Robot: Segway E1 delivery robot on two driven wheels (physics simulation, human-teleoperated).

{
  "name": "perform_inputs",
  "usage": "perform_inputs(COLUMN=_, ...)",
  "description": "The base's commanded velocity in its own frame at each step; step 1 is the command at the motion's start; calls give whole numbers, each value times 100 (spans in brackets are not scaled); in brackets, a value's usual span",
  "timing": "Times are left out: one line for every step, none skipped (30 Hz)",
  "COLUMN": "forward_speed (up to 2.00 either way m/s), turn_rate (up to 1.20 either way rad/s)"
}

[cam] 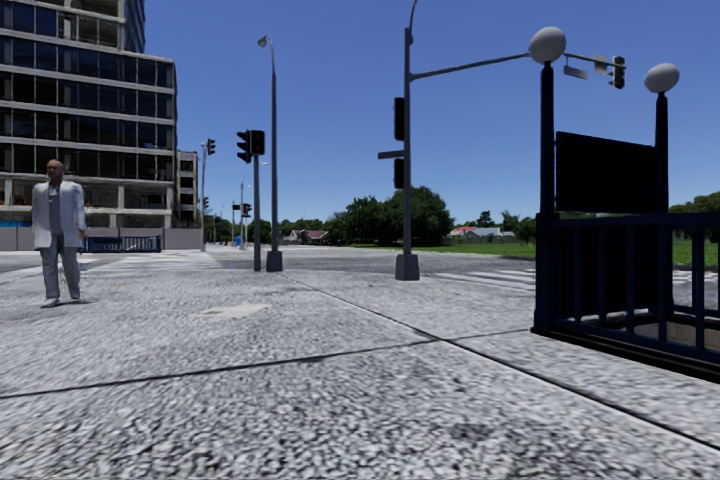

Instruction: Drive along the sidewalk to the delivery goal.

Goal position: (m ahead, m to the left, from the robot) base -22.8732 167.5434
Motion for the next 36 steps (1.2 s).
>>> perform_inputs(forward_speed=200, turn_rate=0)
perform_inputs(forward_speed=200, turn_rate=3)
perform_inputs(forward_speed=200, turn_rate=13)
perform_inputs(forward_speed=200, turn_rate=34)
perform_inputs(forward_speed=200, turn_rate=34)
perform_inputs(forward_speed=200, turn_rate=34)
perform_inputs(forward_speed=200, turn_rate=34)
perform_inputs(forward_speed=200, turn_rate=34)
perform_inputs(forward_speed=200, turn_rate=34)
perform_inputs(forward_speed=200, turn_rate=34)
perform_inputs(forward_speed=200, turn_rate=35)
perform_inputs(forward_speed=200, turn_rate=35)
perform_inputs(forward_speed=200, turn_rate=36)
perform_inputs(forward_speed=200, turn_rate=38)
perform_inputs(forward_speed=200, turn_rate=40)
perform_inputs(forward_speed=200, turn_rate=40)
perform_inputs(forward_speed=200, turn_rate=41)
perform_inputs(forward_speed=200, turn_rate=42)
perform_inputs(forward_speed=200, turn_rate=42)
perform_inputs(forward_speed=200, turn_rate=42)
perform_inputs(forward_speed=200, turn_rate=42)
perform_inputs(forward_speed=200, turn_rate=42)
perform_inputs(forward_speed=200, turn_rate=42)
perform_inputs(forward_speed=200, turn_rate=42)
perform_inputs(forward_speed=200, turn_rate=42)
perform_inputs(forward_speed=200, turn_rate=42)
perform_inputs(forward_speed=200, turn_rate=42)
perform_inputs(forward_speed=200, turn_rate=42)
perform_inputs(forward_speed=200, turn_rate=42)
perform_inputs(forward_speed=200, turn_rate=42)
perform_inputs(forward_speed=200, turn_rate=42)
perform_inputs(forward_speed=200, turn_rate=42)
perform_inputs(forward_speed=200, turn_rate=42)
perform_inputs(forward_speed=200, turn_rate=42)
perform_inputs(forward_speed=200, turn_rate=42)
perform_inputs(forward_speed=200, turn_rate=42)
